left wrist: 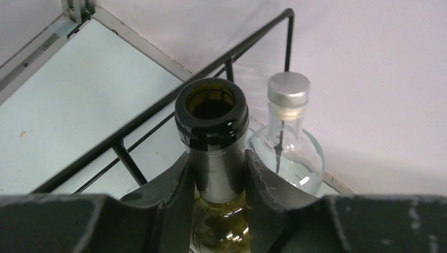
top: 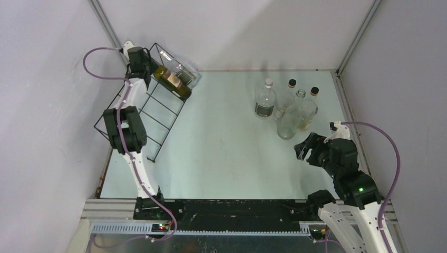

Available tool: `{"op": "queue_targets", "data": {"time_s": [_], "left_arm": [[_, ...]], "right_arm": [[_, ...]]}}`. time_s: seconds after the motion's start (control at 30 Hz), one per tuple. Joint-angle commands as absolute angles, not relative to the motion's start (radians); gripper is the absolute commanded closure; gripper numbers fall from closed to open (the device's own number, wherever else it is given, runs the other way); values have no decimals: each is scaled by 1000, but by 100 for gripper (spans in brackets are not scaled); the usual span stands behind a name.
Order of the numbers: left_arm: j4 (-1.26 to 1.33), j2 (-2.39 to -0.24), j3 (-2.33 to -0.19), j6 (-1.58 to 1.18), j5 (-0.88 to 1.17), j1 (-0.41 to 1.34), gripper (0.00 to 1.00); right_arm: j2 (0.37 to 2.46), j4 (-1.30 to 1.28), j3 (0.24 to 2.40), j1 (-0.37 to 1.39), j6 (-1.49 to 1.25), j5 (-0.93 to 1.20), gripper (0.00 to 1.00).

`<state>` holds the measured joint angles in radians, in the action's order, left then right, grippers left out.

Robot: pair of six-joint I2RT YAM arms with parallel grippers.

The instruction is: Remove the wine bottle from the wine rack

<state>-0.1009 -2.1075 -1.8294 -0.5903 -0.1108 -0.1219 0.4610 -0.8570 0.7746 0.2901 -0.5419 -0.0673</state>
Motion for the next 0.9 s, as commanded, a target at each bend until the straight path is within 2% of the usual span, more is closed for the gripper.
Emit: {"op": "queue_targets", "data": {"time_s": [0.0,0.2,0.87], "left_arm": [[-32,-1946,-1752,-500,-114,-100,100],[80,-1815,-1610,-405,-141,-46,100],[112,-1603,-1466,-140,-312,174,100]], "right_arm": [[436,-821,772,288,-542,-56,25],[405,-847,792,288,-560,-26,26],[318,-937,844,288,-583,-13,27]]}}
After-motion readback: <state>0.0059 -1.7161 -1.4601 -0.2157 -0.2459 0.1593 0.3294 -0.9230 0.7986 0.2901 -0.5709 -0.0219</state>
